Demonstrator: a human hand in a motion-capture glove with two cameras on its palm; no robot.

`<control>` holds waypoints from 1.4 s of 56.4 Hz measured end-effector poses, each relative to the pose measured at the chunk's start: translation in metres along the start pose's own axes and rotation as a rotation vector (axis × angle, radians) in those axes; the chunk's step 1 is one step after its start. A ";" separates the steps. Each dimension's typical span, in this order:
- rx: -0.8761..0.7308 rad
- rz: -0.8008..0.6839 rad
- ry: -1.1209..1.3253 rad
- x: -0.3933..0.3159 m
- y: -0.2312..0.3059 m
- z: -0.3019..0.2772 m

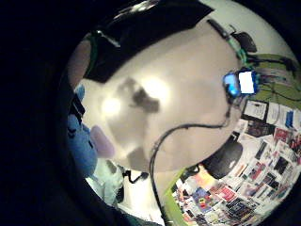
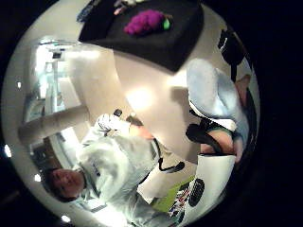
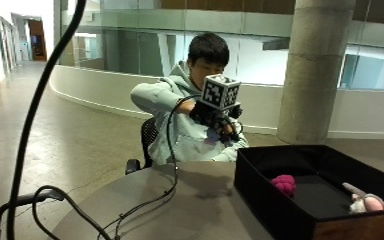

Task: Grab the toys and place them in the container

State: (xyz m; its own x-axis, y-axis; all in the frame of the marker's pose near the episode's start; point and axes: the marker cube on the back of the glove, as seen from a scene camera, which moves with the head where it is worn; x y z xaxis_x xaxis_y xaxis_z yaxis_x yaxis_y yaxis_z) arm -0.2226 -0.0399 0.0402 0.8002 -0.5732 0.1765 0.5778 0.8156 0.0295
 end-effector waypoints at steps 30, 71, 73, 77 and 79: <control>0.618 0.203 -0.122 -0.014 -0.119 -0.170; 0.348 0.321 -0.269 -0.024 -0.130 -0.131; 0.352 0.322 -0.258 -0.021 -0.124 -0.132; 0.377 0.325 -0.230 -0.010 -0.112 -0.134; 0.399 0.323 -0.218 -0.002 -0.107 -0.135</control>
State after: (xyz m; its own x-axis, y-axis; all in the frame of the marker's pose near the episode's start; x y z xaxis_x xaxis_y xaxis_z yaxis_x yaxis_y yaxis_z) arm -0.2636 -0.1366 -0.0965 0.8502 -0.2941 0.4366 0.1688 0.9379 0.3031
